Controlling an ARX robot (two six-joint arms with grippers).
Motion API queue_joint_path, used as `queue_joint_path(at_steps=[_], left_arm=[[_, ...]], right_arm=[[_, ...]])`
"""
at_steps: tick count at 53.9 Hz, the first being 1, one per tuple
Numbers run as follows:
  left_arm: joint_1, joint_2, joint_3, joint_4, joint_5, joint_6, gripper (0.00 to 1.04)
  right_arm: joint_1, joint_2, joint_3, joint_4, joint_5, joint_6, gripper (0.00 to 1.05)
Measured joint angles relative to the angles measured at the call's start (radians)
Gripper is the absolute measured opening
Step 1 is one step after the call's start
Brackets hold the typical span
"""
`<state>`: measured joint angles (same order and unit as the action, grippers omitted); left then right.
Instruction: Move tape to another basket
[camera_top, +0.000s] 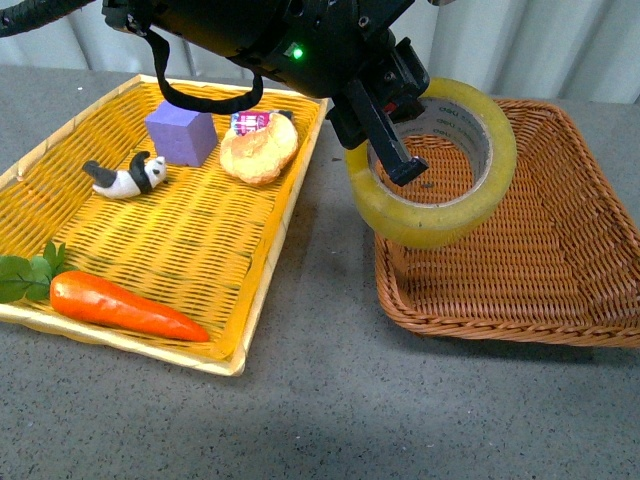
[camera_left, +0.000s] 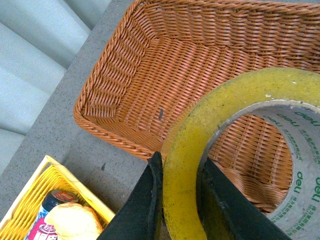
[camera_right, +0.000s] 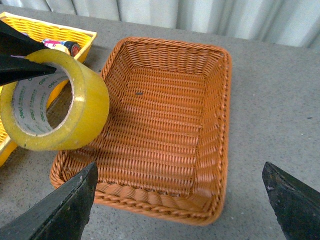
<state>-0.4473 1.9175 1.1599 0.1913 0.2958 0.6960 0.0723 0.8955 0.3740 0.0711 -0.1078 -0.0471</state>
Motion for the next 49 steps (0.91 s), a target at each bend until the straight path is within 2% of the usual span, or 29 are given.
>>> queue_joint_path(at_steps=[8, 20, 49], left_arm=[[0.0, 0.0, 0.0, 0.0, 0.0, 0.0, 0.16], [0.0, 0.0, 0.0, 0.0, 0.0, 0.001, 0.16], [0.0, 0.0, 0.0, 0.0, 0.0, 0.002, 0.16]], right_arm=[[0.05, 0.214, 0.108, 0.052, 0.004, 0.014, 0.96], [0.12, 0.464, 0.255, 0.041, -0.03, 0.036, 0.96], [0.193, 0.689, 0.396, 0.059, 0.002, 0.078, 0.96]])
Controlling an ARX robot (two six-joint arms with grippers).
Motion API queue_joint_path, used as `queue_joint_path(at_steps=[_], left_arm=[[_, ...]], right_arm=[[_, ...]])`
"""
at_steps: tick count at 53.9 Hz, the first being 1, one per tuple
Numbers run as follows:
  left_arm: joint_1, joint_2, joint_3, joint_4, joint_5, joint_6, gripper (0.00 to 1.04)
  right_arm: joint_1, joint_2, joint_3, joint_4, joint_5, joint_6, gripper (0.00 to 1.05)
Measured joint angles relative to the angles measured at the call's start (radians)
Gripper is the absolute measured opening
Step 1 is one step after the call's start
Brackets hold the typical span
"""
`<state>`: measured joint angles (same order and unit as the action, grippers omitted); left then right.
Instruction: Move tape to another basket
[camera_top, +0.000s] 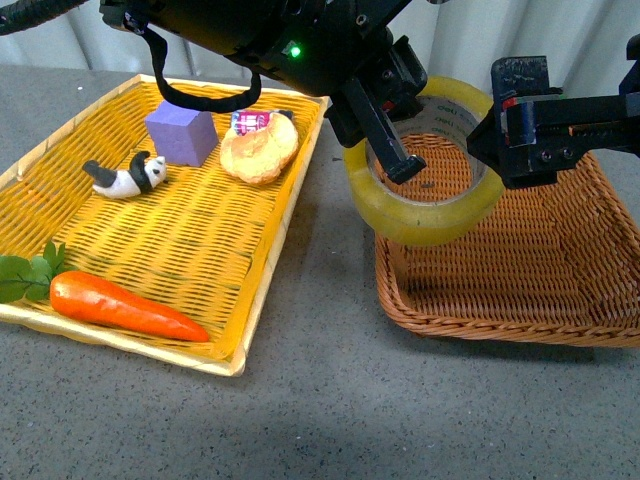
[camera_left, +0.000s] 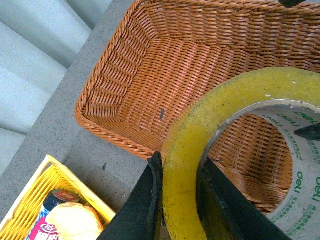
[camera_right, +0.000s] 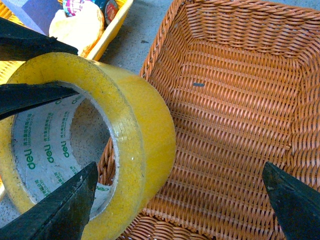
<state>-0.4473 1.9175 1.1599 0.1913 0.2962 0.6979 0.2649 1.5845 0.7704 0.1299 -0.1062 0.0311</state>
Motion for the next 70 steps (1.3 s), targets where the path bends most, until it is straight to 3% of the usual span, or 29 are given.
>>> queue_joint_path(at_steps=[22, 32, 46, 54, 60, 70], left_arm=[[0.0, 0.0, 0.0, 0.0, 0.0, 0.001, 0.16], [0.0, 0.0, 0.001, 0.0, -0.001, 0.0, 0.16], [-0.003, 0.0, 0.005, 0.0, -0.004, -0.014, 0.16], [-0.008, 0.0, 0.009, 0.0, -0.004, -0.042, 0.16], [-0.021, -0.001, 0.051, -0.121, -0.099, -0.119, 0.16], [-0.024, -0.003, 0.055, -0.13, -0.123, -0.166, 0.47]], right_arm=[[0.01, 0.039, 0.022, 0.0, 0.023, 0.024, 0.95], [0.011, 0.039, 0.022, 0.0, 0.011, 0.038, 0.58], [0.017, 0.039, 0.035, -0.011, 0.001, 0.06, 0.22], [0.018, 0.039, 0.035, -0.021, 0.023, 0.08, 0.15], [0.019, 0.041, 0.035, -0.023, 0.019, 0.082, 0.15], [0.019, 0.043, 0.035, -0.023, 0.022, 0.055, 0.14]])
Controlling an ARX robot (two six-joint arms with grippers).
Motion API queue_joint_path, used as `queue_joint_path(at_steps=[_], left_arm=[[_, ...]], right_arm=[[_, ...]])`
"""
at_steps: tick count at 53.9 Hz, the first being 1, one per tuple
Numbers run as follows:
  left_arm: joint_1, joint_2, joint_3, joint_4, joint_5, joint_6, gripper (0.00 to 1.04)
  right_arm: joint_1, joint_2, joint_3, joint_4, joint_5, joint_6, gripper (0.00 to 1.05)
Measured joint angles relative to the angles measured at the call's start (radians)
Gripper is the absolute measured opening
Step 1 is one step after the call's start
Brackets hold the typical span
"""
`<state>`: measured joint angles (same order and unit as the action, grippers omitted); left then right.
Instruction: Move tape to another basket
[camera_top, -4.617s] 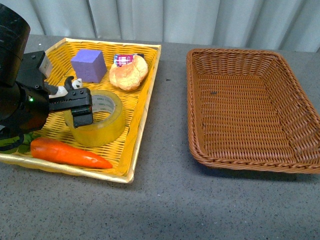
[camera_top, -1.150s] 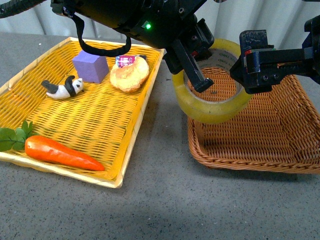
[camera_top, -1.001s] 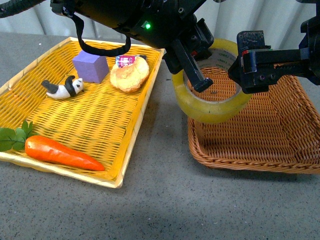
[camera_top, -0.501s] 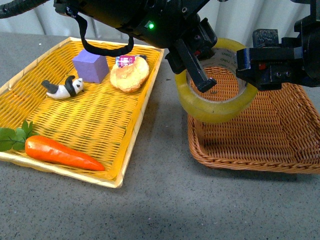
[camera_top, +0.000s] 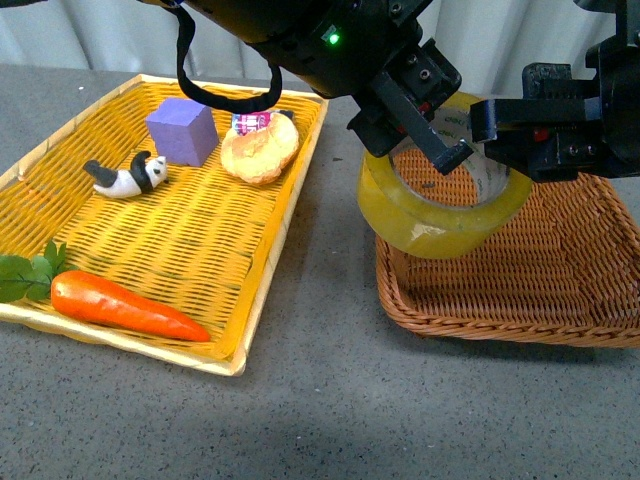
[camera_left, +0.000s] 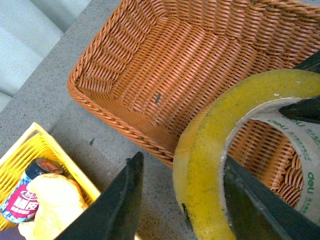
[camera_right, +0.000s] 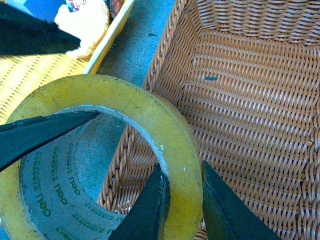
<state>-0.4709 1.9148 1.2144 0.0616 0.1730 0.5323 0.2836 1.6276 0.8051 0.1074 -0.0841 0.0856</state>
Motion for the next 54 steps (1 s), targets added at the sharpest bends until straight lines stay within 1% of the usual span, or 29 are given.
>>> queue_joint_path(at_steps=[14, 16, 18, 20, 24, 38, 43, 54], left_arm=[[0.017, -0.006, -0.003, 0.024, 0.022, -0.04, 0.85], [0.019, -0.009, -0.003, 0.031, 0.026, -0.047, 0.92], [0.022, -0.011, -0.004, 0.031, 0.025, -0.048, 0.97], [0.025, -0.012, -0.005, 0.033, 0.019, -0.048, 1.0], [0.031, -0.013, -0.008, 0.04, 0.005, -0.048, 0.97], [0.064, -0.022, -0.04, 0.104, -0.048, -0.066, 0.98], [0.087, -0.031, -0.05, 0.126, -0.086, -0.075, 0.98], [0.1, -0.057, -0.066, 0.13, -0.088, -0.094, 0.98]], right_arm=[[-0.032, 0.029, 0.0, 0.02, 0.05, -0.025, 0.14], [-0.04, 0.038, 0.0, 0.024, 0.053, -0.03, 0.14], [-0.047, 0.048, 0.0, 0.029, 0.053, -0.032, 0.14], [-0.055, 0.057, 0.0, 0.034, 0.054, -0.035, 0.14], [-0.07, 0.079, 0.004, 0.04, 0.058, -0.04, 0.14], [-0.134, 0.182, 0.04, 0.049, 0.059, -0.066, 0.14], [-0.158, 0.245, 0.068, 0.068, 0.047, -0.071, 0.14], [-0.165, 0.333, 0.101, 0.08, 0.027, -0.074, 0.14]])
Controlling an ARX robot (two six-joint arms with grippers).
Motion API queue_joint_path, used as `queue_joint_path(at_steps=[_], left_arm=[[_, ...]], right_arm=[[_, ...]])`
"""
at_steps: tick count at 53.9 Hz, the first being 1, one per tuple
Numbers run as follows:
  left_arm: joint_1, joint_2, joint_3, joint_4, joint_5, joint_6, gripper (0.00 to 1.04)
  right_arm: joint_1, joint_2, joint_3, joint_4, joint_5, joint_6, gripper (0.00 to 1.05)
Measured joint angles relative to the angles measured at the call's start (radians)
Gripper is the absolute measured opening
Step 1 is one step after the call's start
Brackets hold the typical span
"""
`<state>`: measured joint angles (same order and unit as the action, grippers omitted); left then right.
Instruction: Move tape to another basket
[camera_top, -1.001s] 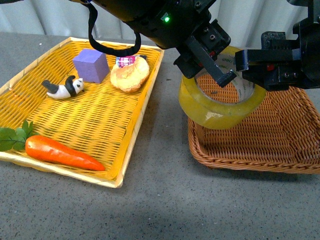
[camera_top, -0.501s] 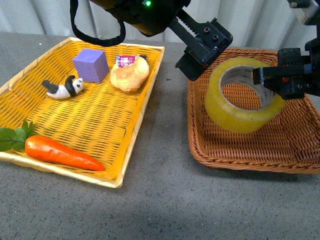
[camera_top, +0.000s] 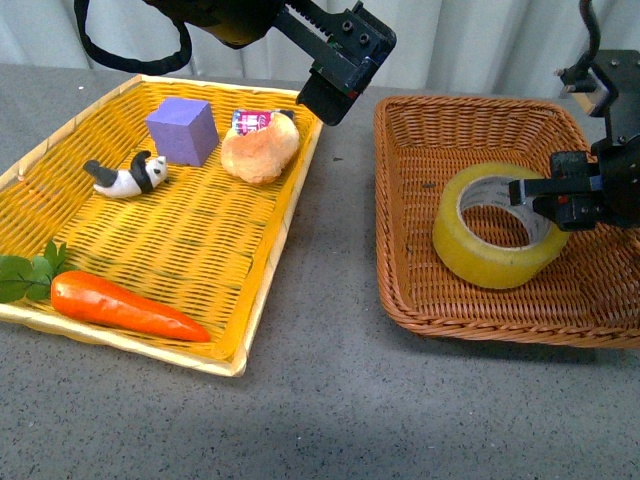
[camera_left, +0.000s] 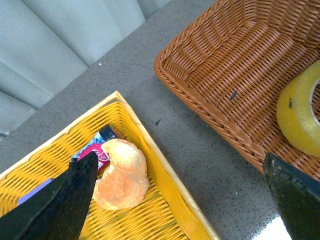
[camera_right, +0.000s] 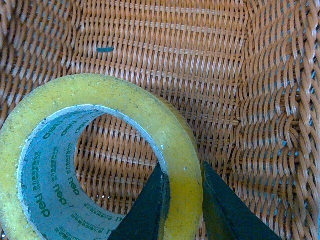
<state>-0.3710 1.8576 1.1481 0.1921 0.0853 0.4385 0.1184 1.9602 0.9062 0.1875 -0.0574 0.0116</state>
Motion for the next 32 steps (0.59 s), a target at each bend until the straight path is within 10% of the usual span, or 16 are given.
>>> queue_joint_path(at_steps=[7, 32], left_arm=[[0.002, -0.004, -0.004, 0.008, -0.001, -0.007, 0.98], [0.017, -0.007, -0.04, 0.151, -0.159, -0.19, 0.98]], right_arm=[[0.0, 0.017, 0.002, 0.002, -0.006, 0.0, 0.15], [-0.045, -0.145, -0.121, 0.191, 0.012, 0.008, 0.97]])
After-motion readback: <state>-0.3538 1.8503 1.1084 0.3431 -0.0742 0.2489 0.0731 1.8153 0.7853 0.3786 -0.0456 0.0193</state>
